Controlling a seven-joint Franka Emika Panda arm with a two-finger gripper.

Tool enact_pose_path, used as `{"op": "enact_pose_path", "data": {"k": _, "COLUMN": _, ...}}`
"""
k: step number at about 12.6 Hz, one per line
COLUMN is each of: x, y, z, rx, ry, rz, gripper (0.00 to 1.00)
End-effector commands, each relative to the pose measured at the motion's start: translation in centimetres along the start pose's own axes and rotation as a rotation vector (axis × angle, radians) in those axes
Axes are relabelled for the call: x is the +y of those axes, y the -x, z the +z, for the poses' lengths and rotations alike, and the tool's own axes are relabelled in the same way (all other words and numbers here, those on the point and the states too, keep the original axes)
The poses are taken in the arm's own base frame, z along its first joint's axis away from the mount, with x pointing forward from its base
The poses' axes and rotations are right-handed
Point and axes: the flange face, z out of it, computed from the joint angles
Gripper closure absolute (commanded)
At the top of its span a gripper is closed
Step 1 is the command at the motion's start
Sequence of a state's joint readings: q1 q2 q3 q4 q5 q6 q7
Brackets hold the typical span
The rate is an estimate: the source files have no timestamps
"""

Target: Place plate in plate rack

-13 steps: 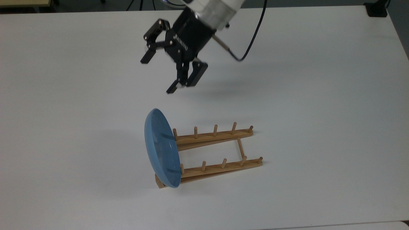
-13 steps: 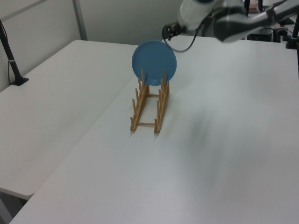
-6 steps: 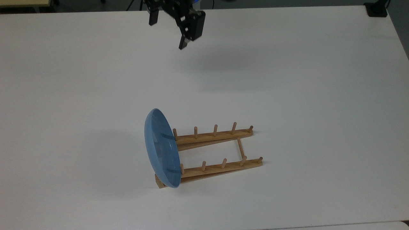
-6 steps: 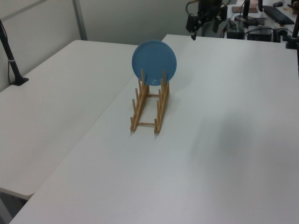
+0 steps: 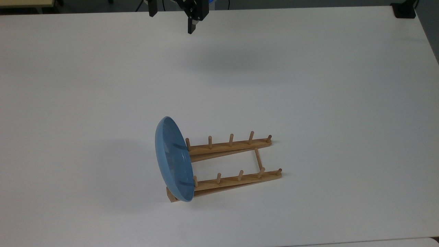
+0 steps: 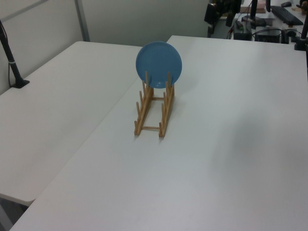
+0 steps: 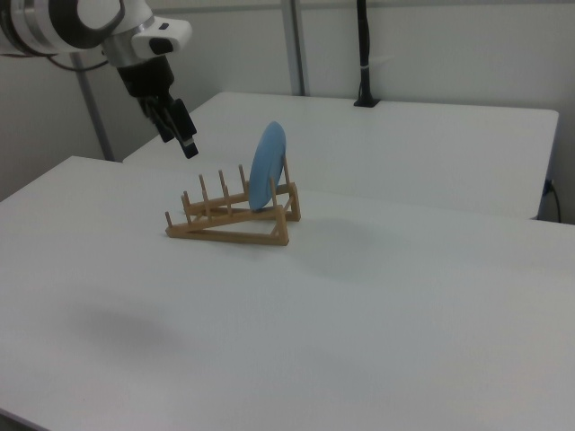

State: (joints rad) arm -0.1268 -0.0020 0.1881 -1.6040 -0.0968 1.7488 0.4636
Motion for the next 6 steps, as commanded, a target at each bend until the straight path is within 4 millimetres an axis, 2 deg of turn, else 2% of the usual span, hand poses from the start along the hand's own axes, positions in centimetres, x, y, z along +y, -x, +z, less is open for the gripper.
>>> {"op": "enact_pose_path", "data": {"k": 1, "x": 0.9, "y": 1.5, "z": 0.6, "rx": -0.027, "ry": -0.005, "rz": -0.304, "gripper": 0.0}}
{"op": "enact_pose_path", "data": {"k": 3, "x": 1.9, "y": 1.0, "z": 0.7, "rx": -0.028, "ry": -0.008, "rz": -0.35, "gripper": 0.0}}
{"op": "enact_pose_path", "data": {"k": 6, "x": 1.8, "y": 1.2, "z": 0.8, "rx": -0.037, "ry": -0.008, "rz": -0.373, "gripper": 0.0}}
